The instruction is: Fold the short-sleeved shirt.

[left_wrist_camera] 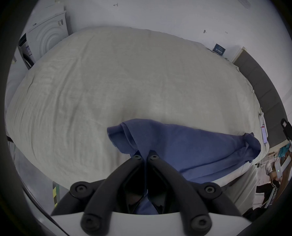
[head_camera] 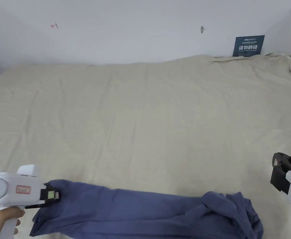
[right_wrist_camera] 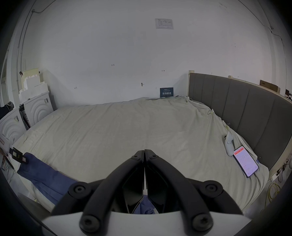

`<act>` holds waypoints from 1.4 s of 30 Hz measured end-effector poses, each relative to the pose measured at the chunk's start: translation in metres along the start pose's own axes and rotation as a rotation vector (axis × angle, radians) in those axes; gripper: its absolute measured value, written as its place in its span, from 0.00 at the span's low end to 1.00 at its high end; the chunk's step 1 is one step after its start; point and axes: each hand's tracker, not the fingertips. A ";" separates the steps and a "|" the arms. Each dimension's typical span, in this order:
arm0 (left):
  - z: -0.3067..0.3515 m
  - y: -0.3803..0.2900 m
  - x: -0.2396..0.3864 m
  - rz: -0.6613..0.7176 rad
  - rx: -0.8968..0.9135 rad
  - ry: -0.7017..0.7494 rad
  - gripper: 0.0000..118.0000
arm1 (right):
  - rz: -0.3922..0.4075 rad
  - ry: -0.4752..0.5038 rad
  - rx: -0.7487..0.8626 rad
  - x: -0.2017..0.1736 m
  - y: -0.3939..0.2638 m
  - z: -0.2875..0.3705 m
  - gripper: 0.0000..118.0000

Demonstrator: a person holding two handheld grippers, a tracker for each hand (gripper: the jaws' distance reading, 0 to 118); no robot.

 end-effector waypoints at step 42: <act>-0.062 -0.035 0.216 -0.207 0.044 -0.288 0.98 | -0.013 -0.031 0.006 0.026 -0.007 0.021 0.00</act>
